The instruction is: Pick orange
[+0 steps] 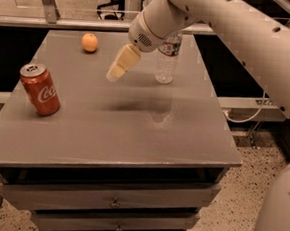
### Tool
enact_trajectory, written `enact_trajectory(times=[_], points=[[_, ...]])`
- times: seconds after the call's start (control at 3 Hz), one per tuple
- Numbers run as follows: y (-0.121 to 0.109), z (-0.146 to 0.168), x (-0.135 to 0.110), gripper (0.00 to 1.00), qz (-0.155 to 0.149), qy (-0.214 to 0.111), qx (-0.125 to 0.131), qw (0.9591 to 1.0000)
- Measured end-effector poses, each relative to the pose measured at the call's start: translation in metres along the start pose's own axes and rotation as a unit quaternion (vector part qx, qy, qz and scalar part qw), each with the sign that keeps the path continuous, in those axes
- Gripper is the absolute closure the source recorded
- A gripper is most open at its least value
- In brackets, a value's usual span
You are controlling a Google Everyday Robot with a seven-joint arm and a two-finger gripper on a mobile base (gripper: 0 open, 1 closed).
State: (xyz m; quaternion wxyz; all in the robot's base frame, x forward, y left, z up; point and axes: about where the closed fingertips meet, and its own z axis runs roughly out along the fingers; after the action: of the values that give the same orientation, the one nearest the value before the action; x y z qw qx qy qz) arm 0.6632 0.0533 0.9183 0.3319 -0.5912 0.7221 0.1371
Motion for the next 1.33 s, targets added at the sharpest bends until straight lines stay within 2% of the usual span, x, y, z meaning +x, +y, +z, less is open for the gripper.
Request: enact_trajectory(times=[0.67,1.33], points=[[-0.055,0.050,-0.016,0.00,0.046,-0.019,0.041,0.9980],[-0.103,0.109,-0.025,0.00,0.110,-0.056,0.059,0.9906]])
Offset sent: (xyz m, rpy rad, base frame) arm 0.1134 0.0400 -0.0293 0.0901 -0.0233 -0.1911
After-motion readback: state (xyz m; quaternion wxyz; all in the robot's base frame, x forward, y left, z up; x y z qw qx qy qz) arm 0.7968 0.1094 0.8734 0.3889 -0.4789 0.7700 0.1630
